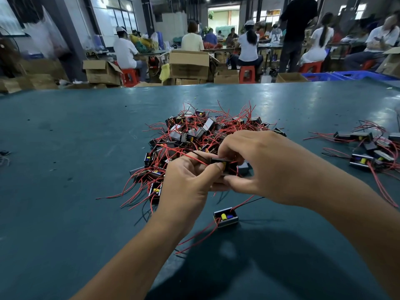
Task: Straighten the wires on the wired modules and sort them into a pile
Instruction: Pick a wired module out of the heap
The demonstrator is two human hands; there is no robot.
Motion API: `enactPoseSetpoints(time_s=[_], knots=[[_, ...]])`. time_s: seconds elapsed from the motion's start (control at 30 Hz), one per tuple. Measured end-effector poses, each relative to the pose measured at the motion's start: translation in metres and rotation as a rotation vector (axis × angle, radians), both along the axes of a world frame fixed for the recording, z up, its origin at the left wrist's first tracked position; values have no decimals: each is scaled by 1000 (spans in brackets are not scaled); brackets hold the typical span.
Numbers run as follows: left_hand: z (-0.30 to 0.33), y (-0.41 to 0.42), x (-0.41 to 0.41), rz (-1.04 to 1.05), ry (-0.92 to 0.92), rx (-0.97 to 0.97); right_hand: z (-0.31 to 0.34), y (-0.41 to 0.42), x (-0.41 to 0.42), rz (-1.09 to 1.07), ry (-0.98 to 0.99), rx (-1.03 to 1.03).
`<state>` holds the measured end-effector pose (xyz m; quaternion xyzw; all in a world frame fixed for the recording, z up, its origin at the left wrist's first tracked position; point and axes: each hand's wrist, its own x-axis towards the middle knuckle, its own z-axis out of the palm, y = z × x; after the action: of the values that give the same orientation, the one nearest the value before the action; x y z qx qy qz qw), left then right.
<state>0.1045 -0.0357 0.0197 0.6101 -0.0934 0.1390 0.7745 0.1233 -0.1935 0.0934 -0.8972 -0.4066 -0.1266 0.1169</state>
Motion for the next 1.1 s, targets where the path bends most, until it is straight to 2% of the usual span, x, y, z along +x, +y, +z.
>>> enactPoseSetpoints(time_s=[0.13, 0.27, 0.33, 0.37, 0.43, 0.5, 0.53, 0.7, 0.9, 1.0, 1.1], knots=[[-4, 2, 2, -70, -7, -31, 2, 0, 0, 19, -56, -12], [-4, 9, 7, -183, -120, -21, 15, -12, 2, 60, -65, 54], [-5, 12, 11, -151, -99, 27, 19, -23, 9, 18, -98, 70], [-7, 16, 14, -111, -79, 112, 20, -30, 15, -20, -104, 82], [-12, 23, 19, -54, -63, 454, 17, -45, 30, -114, -94, 103], [-16, 27, 21, -107, -55, 804, 5, -62, 42, -225, -61, 100], [-18, 26, 20, -152, -45, 905, -5, -69, 45, -281, -42, 86], [-26, 20, 18, -233, -60, 1155, -61, -99, 48, -413, 131, -3], [-26, 18, 19, -224, -134, 1319, -97, -102, 41, -338, 247, -76], [-25, 19, 18, -241, -141, 1329, -104, -97, 38, -328, 210, -128], [-24, 21, 17, -245, -129, 1362, -107, -93, 33, -280, 94, 20]])
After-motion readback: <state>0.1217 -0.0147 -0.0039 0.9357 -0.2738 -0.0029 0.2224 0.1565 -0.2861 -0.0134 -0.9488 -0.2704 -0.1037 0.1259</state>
